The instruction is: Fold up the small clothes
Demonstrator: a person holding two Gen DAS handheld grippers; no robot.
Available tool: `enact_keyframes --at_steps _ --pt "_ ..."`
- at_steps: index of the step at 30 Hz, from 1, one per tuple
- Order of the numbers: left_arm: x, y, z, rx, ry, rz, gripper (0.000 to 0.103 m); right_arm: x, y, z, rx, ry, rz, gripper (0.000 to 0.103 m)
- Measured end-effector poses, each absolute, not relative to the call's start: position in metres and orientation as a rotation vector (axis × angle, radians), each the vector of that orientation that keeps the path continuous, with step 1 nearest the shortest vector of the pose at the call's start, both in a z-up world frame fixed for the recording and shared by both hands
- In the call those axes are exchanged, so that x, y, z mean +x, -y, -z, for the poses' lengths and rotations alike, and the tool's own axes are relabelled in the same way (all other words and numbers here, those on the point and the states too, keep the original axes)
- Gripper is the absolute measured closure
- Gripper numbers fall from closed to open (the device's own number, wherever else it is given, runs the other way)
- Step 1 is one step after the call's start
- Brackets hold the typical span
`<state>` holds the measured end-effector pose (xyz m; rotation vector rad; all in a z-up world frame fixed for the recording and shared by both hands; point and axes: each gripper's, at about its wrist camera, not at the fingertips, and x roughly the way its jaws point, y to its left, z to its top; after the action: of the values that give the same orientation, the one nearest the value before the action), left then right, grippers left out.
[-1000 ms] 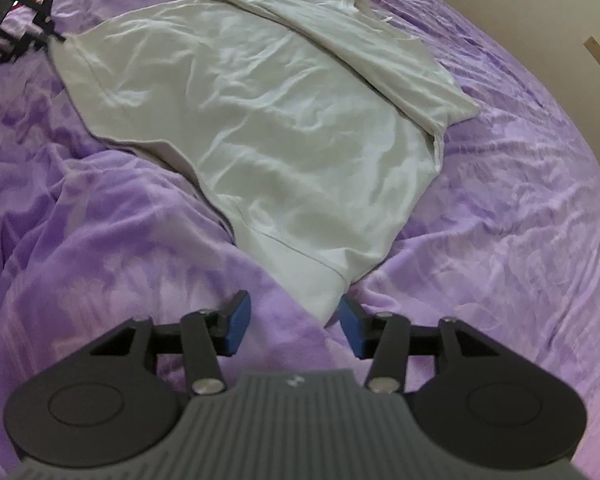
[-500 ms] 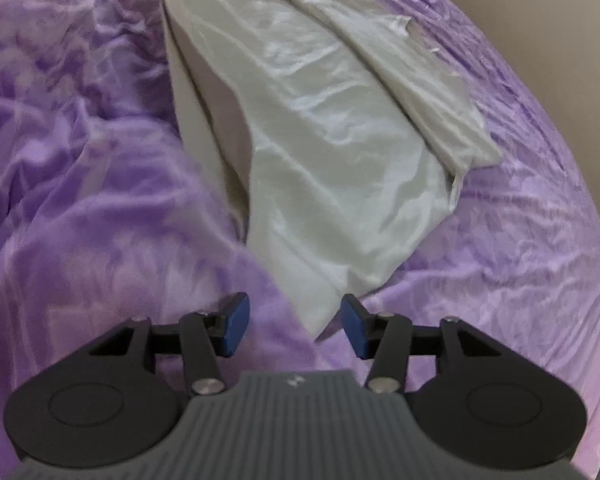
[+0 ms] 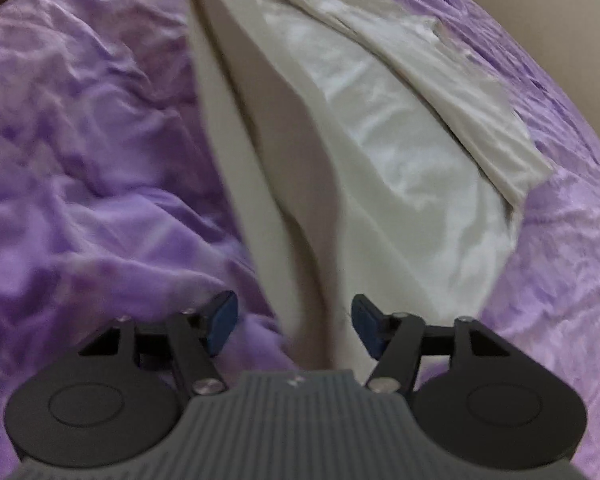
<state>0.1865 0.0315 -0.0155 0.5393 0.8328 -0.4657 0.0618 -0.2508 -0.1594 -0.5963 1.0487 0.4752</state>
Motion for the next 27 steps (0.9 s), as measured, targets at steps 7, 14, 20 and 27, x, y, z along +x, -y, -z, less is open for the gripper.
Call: enact_keyframes --at_steps 7,14,20,27 --pt "0.193 -0.047 0.022 0.464 -0.863 0.463 0.1 0.064 0.303 0.153 -0.52 -1.105 -0.343 0.071" --pt "0.194 -0.051 0.025 0.44 -0.873 0.451 0.1 0.043 0.307 0.161 -0.537 -1.084 -0.349 0.077" --pt "0.195 -0.054 0.032 0.42 -0.897 0.428 0.1 0.023 0.297 0.162 -0.69 -0.974 -0.405 0.083" --pt "0.193 -0.059 0.037 0.388 -0.908 0.387 0.1 0.012 0.287 0.164 -0.766 -0.932 -0.41 0.103"
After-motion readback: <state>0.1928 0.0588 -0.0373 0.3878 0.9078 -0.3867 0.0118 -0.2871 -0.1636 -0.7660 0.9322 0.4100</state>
